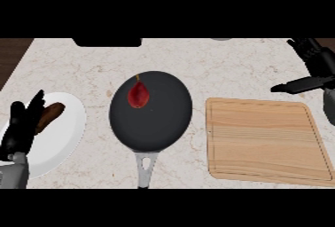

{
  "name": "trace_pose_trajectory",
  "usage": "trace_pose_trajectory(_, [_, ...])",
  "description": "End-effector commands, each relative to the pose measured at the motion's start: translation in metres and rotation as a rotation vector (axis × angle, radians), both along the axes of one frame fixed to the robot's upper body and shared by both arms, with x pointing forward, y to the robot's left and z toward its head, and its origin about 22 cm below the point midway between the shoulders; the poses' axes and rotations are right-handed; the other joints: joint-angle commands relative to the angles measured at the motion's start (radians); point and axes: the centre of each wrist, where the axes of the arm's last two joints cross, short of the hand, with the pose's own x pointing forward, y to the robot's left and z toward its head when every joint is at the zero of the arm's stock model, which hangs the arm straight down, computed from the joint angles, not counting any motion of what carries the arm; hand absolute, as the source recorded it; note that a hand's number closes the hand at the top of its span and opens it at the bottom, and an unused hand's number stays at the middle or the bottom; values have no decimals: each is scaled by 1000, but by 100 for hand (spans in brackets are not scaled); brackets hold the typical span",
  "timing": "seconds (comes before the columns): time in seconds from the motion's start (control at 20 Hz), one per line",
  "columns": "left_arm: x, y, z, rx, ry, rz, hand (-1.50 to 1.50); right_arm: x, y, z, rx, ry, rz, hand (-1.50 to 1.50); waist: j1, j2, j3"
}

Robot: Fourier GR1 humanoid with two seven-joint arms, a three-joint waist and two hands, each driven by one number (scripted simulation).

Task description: Pick the pear from the cutting board and place it in the pan

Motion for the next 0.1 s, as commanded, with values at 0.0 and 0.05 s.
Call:
trace_pose_trajectory(0.0, [-5,4,5,16,12,-6,0,-5,-22,14,-3,-14,11,-150,2,0,-2])
trace_pose_trajectory(0.05, [0,-4,0,9,13,8,0,-20,-38,9,-13,-10,7,-150,-5,-1,-3])
